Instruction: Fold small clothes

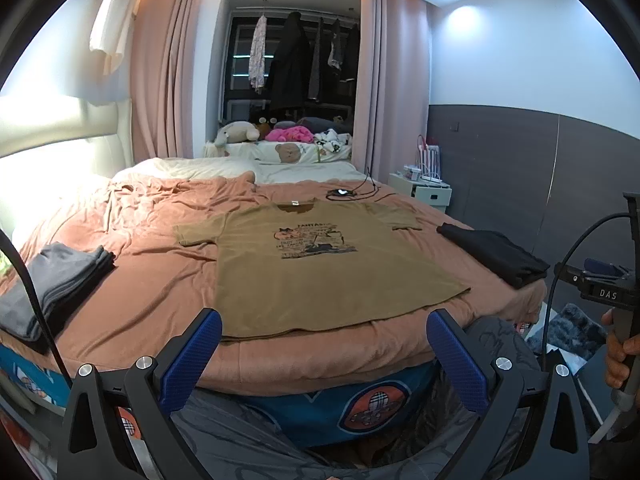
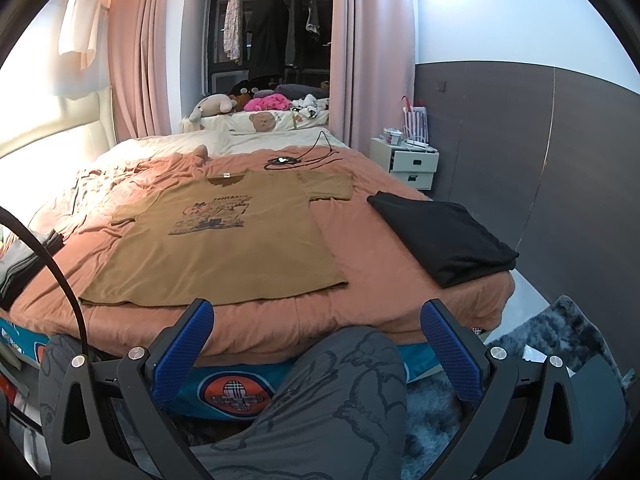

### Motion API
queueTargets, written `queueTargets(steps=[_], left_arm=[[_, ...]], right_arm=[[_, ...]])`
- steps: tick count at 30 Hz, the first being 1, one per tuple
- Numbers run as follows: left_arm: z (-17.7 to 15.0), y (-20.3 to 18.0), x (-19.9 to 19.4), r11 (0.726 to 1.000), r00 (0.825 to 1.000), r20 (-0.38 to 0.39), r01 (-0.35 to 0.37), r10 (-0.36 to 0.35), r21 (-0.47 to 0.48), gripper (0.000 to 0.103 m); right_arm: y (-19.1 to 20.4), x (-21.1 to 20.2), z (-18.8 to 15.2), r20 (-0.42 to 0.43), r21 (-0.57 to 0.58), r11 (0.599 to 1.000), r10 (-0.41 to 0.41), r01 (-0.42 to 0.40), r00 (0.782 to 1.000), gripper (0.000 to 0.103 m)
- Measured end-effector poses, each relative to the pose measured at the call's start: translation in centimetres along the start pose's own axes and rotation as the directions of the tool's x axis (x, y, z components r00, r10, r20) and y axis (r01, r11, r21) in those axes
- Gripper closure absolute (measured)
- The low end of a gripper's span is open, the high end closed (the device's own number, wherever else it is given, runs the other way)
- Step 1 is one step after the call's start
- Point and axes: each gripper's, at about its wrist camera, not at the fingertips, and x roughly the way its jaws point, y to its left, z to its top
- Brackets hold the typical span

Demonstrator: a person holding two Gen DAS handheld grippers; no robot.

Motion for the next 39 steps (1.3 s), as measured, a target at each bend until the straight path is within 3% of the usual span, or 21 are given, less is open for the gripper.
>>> queueTargets(steps=[17, 30, 39], left_arm=[[1.5, 0.1, -0.7, 0.999, 1.0, 0.018, -0.023, 0.022, 0.031, 0.0], [1.8, 4.9, 1.7, 0.998, 0.999, -0.01, -0.05, 0.05, -0.044, 0.0], [2.4, 8.6, 3.7, 0.989, 0.992, -0.046, -0.118, 0.114, -0.093, 0.0]], right_arm=[[0.8, -0.4, 1.5, 0.025, -0.017, 0.999, 0.047, -0.047, 0.999, 0.0], [3.3, 3.3, 4.6, -0.021, -0.029, 0.994, 0.1, -0.101, 0.995, 0.0], [5.6, 6.5, 8.1, -0.047, -0.082, 0.985, 0.149, -0.153, 0.988, 0.0]])
